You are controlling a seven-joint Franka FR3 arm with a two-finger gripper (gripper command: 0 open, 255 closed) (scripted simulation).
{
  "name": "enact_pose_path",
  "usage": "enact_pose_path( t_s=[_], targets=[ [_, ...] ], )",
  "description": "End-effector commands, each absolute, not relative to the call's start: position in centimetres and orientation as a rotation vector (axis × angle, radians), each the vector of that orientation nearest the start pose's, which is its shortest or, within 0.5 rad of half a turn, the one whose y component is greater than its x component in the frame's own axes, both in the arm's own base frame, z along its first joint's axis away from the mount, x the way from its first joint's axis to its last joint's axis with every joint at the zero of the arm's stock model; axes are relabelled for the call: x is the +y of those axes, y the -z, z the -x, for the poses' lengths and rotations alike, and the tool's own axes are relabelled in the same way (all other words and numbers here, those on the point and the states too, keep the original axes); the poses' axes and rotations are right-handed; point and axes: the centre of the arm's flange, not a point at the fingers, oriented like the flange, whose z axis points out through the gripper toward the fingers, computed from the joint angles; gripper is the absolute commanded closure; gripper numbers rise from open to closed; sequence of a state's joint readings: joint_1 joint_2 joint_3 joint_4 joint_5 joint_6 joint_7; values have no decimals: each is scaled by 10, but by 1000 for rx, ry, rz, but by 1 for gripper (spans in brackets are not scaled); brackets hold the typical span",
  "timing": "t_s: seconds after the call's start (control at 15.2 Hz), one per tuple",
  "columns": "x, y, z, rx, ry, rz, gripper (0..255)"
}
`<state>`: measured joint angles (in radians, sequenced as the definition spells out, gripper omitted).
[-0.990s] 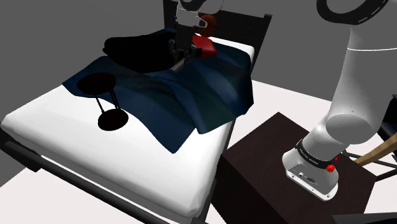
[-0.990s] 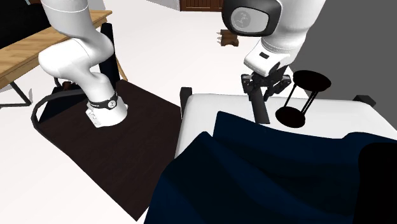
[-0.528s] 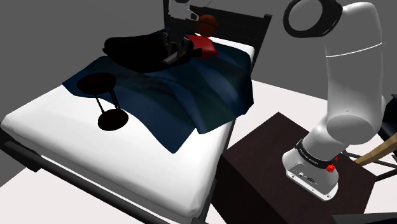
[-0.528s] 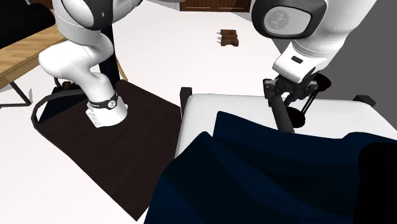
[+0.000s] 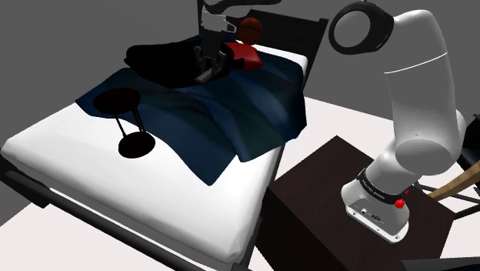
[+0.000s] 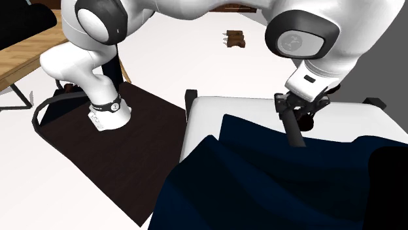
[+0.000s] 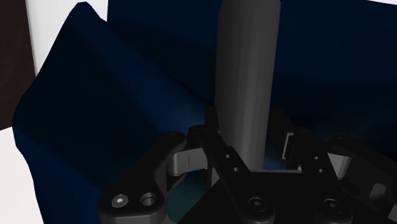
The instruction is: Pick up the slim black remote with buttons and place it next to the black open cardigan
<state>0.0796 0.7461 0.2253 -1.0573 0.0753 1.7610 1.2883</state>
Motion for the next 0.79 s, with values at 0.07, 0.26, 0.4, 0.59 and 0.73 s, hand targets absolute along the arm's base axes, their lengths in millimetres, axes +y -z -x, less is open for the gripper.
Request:
enact_pose_path(
  t_s=[0.07,0.26,0.4,0.59,0.73],
  targets=[
    [179,-384,-730,1504,-268,2582,255],
    [179,-369,-730,1504,-268,2582,255],
    [179,-358,-730,1504,-268,2582,255],
    [179,-342,-730,1504,-268,2582,255],
    [179,-332,-730,1504,-268,2582,255]
  ],
)
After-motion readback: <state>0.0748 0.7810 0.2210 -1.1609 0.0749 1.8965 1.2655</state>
